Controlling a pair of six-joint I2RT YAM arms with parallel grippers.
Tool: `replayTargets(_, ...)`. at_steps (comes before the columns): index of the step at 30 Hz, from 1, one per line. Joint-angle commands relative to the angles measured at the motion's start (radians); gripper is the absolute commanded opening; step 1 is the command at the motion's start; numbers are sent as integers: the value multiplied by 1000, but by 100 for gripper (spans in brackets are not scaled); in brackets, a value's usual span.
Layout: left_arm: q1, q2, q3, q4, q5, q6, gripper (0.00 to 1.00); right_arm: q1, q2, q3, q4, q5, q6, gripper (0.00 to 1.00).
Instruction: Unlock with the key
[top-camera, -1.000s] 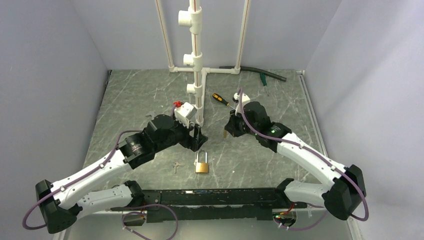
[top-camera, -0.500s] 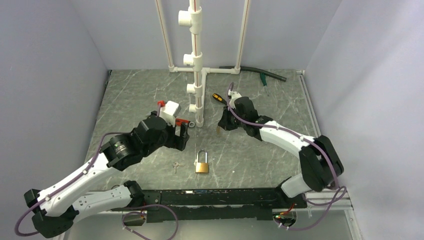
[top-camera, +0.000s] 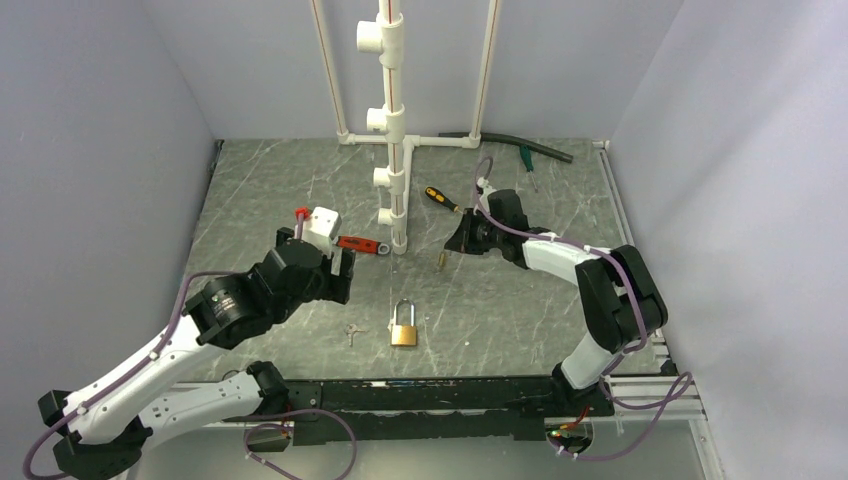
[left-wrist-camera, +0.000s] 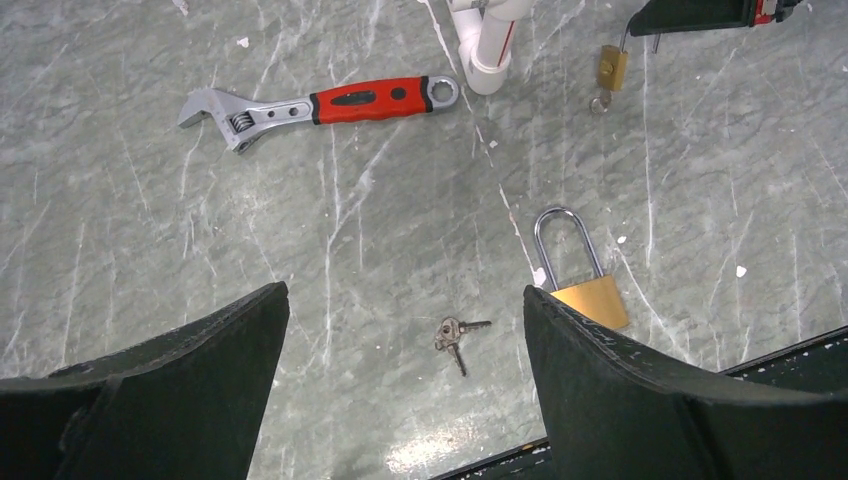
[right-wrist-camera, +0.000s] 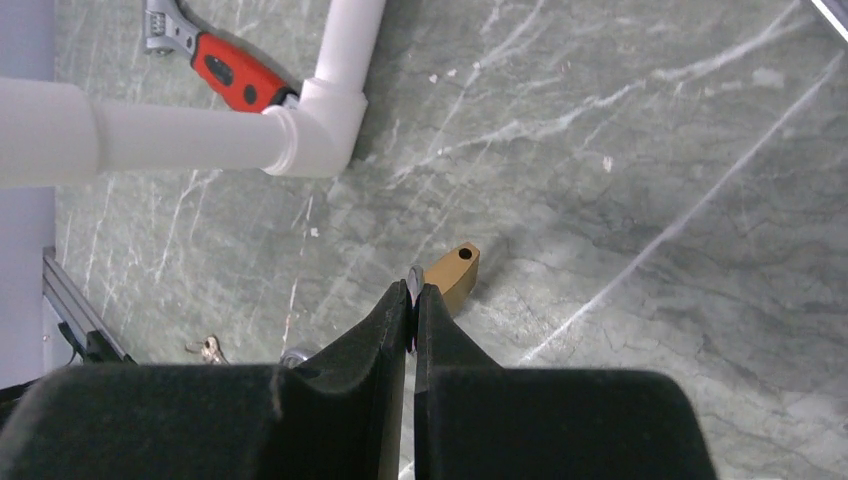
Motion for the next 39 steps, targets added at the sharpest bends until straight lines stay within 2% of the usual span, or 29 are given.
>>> replayTargets(1,-2,-1,5,-8,-28,-6,90,2,-12,-16,-4,18,4,0)
replayTargets(12,-2,-3,5,-16,-33,-13,89,-18,-59,-69,-99,119,-42,1)
replayTargets(19,0,-20,0,-10,-29,-15,89,-18,-88,-83,-106,133,-55,10)
replayTargets(21,0,-18,-1,-9,-29,-14,89,-18,-96,-80,-106,137,-62,17)
replayTargets(24,1,-12,0,-10,-27,-14,89,-18,-112,-70,-131,148,-73,33)
replayTargets(27,1,-7,-1,-11,-25,-14,89,-18,-129,-52,-150,165,-79,55)
replayTargets(31,6,-3,0,-13,-26,-14,89,-15,-157,-32,-184,189,-89,73)
replayTargets(34,5,1,2,-16,-36,-18,89,9,-190,-22,-226,234,-96,80)
replayTargets(39,8,19,6,-27,-50,-22,88,110,-235,15,-313,347,-74,85)
